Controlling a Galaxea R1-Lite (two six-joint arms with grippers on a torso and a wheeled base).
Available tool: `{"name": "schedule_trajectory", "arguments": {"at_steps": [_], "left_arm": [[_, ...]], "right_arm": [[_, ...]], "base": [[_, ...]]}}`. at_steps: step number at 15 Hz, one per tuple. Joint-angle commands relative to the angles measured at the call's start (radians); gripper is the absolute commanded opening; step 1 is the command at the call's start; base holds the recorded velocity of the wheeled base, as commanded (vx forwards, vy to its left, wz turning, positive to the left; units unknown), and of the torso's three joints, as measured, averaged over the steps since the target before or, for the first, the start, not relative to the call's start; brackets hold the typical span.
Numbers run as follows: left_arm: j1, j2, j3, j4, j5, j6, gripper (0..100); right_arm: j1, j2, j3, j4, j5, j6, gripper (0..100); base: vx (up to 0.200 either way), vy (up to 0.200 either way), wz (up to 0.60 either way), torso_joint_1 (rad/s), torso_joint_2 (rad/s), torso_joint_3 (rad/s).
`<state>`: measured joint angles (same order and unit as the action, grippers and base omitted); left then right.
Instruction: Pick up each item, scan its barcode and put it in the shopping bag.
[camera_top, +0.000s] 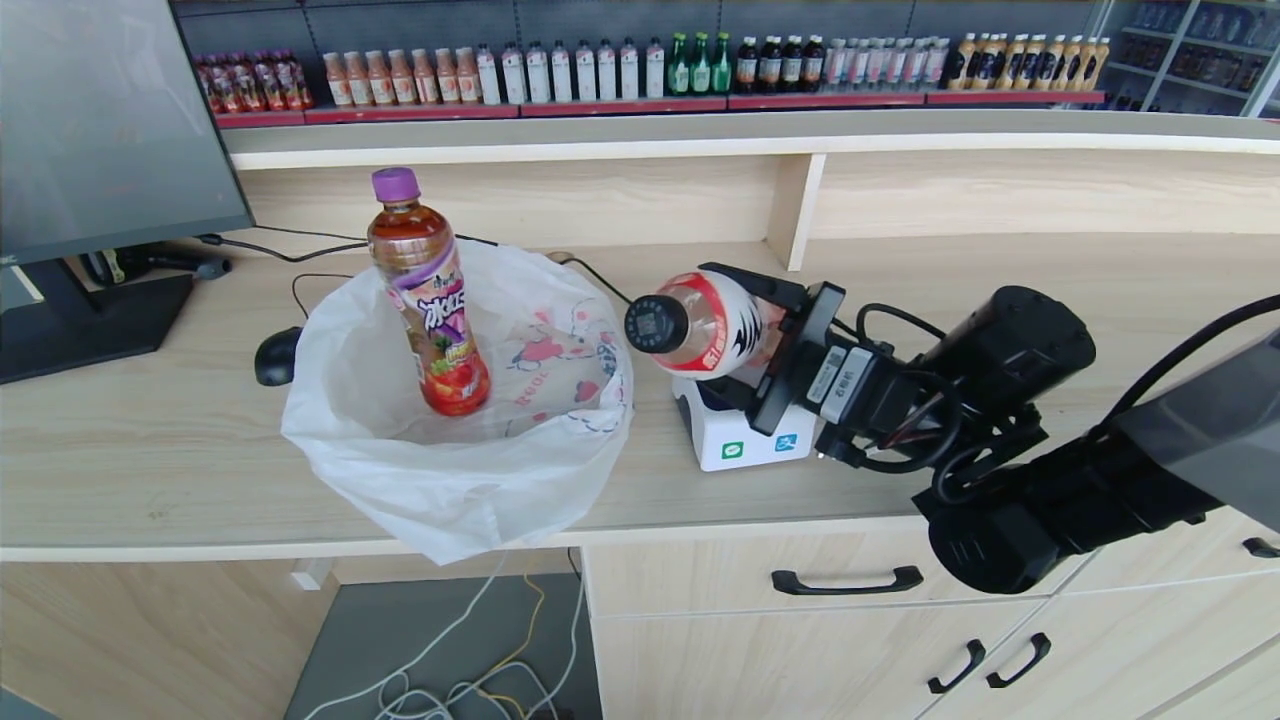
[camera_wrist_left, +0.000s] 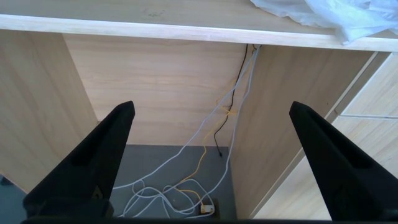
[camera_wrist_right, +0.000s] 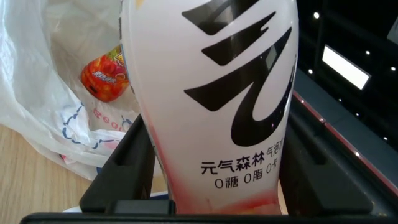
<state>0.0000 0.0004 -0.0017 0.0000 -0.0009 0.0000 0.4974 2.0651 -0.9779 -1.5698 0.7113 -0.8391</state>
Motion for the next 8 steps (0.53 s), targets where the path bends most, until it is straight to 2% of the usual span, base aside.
{"name": "schedule_trajectory", "arguments": {"at_steps": [1, 8], "left_arm": [[0.000, 0.000, 0.000, 0.000, -0.001, 0.000, 100], [0.000, 0.000, 0.000, 0.000, -0.001, 0.000, 100]], "right_arm": [[0.001, -0.005, 0.004, -0.001, -0.006, 0.000, 0], [0.012, -0.020, 0.004, -0.001, -0.058, 0.038, 0]], "base": [[0.000, 0.000, 0.00, 0.000, 0.00, 0.000], [0.000, 0.000, 0.00, 0.000, 0.00, 0.000]]}}
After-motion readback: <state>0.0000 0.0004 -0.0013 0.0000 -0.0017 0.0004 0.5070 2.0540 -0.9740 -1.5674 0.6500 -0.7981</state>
